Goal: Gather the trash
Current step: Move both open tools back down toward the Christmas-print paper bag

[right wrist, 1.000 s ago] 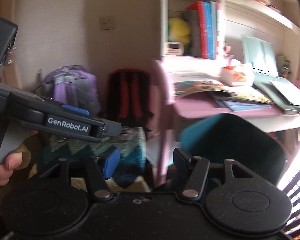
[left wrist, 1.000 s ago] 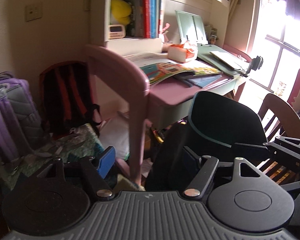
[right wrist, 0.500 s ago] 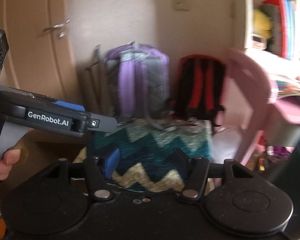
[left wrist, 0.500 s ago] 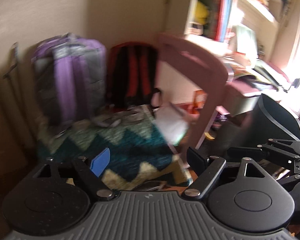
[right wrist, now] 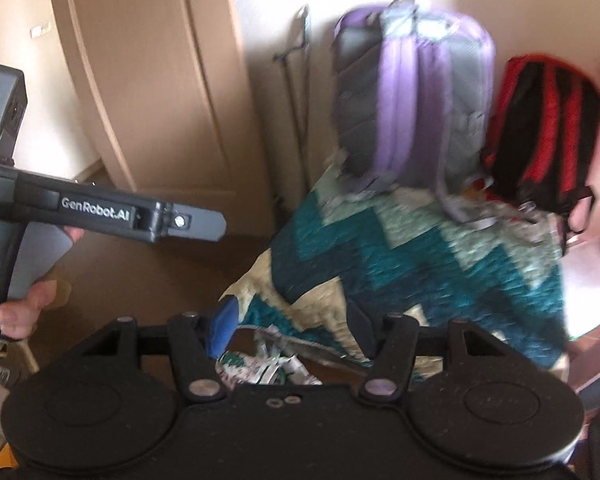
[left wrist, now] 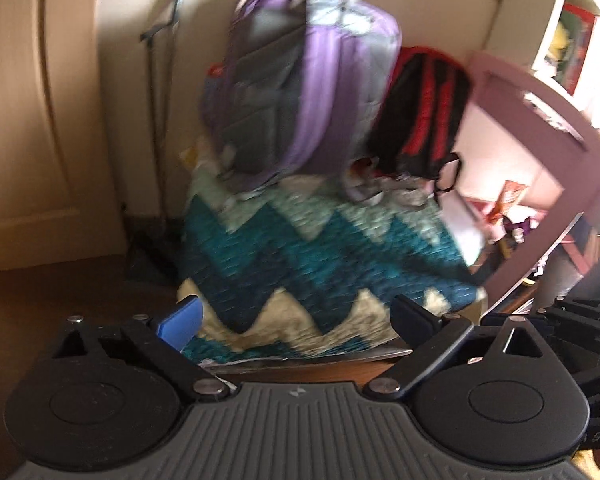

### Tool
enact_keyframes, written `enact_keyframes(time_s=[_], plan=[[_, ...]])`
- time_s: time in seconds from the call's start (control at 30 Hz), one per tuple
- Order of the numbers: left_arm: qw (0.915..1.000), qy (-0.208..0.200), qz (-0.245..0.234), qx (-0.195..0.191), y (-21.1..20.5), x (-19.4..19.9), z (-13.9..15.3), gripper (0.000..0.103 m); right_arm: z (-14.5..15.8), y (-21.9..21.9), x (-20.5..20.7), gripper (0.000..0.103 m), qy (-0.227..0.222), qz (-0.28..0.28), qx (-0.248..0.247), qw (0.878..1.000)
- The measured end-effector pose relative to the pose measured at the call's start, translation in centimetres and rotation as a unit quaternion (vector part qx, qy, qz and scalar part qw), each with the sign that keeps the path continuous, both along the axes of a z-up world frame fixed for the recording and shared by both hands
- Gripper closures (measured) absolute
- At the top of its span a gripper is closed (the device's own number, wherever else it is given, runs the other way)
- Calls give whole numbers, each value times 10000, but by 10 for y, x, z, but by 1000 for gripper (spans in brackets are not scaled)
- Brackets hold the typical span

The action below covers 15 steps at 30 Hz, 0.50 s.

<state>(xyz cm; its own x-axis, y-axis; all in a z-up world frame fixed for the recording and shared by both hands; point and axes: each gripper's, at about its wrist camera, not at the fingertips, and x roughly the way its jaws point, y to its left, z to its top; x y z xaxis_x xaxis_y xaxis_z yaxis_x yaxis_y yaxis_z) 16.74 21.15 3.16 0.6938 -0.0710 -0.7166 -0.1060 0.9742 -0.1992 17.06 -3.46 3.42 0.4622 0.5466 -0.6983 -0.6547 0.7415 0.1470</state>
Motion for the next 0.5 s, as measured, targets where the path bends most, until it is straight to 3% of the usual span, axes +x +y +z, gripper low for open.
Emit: enact_keyframes(time_s=[0.27,0.5], plan=[[9960,704,539,-84,84,24,-112,2,-101,62,37,44,634,207,-410,9969],[9769,1705,1245,-336,152,41,-238,2,-209,105,67,44,1017,206,-727,9919]])
